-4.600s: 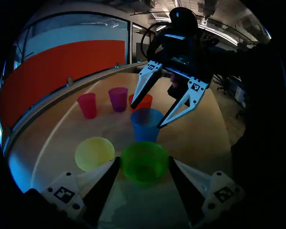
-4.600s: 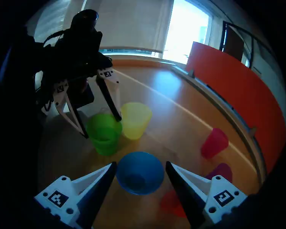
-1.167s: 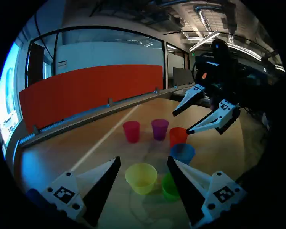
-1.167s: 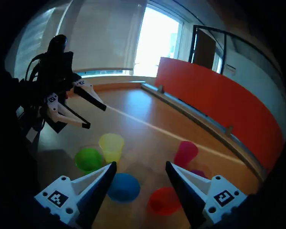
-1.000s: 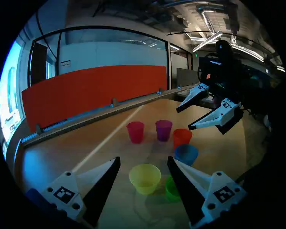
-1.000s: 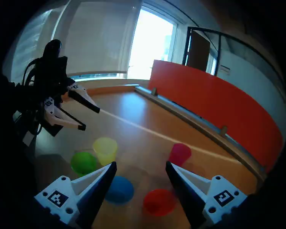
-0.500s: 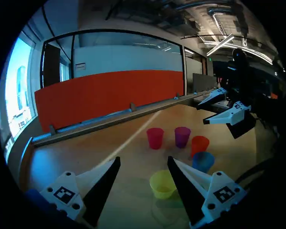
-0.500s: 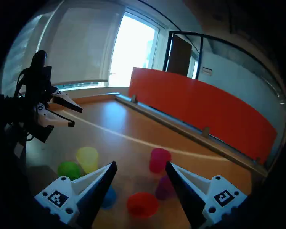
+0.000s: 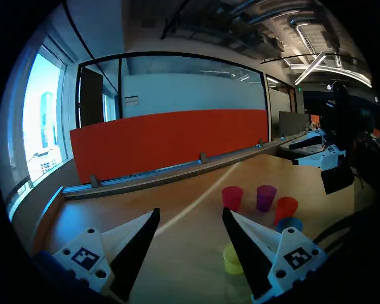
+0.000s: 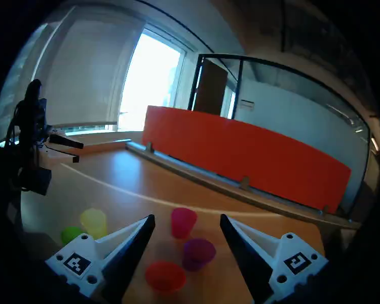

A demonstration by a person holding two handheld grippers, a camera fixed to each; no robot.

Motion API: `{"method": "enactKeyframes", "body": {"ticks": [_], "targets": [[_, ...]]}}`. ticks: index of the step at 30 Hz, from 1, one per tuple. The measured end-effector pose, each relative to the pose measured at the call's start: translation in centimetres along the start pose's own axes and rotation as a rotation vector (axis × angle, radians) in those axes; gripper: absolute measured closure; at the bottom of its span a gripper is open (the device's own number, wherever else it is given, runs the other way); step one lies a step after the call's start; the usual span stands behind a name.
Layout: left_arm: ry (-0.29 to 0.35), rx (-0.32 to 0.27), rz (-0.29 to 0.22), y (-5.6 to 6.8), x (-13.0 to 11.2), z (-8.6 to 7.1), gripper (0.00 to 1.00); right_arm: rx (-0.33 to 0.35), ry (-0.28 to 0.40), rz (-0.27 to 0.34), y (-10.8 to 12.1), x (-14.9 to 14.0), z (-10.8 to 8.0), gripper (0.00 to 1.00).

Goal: Pour water

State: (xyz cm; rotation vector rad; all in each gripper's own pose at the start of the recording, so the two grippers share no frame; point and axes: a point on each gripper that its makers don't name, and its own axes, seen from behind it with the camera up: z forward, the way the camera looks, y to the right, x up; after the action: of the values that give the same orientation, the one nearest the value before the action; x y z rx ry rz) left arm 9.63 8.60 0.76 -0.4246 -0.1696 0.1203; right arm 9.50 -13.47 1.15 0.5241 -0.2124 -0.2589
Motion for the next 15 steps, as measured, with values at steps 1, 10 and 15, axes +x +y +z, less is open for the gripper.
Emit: {"method": "enactKeyframes", "body": {"ticks": [1, 10, 15], "targets": [[0.005, 0.008, -0.002, -0.1, 0.0, -0.1, 0.09, -0.013, 0.007, 0.007, 0.3, 0.1, -0.2, 0.00], [0.060, 0.106, -0.024, -1.3, 0.4, -1.6, 0.09, -0.138, 0.071, 0.070, 3.1, 0.4, -2.4, 0.00], [0.093, 0.147, -0.033, -1.6, 0.8, -2.4, 0.09, -0.195, 0.101, 0.104, 4.5, 0.1, -3.7, 0.01]]}}
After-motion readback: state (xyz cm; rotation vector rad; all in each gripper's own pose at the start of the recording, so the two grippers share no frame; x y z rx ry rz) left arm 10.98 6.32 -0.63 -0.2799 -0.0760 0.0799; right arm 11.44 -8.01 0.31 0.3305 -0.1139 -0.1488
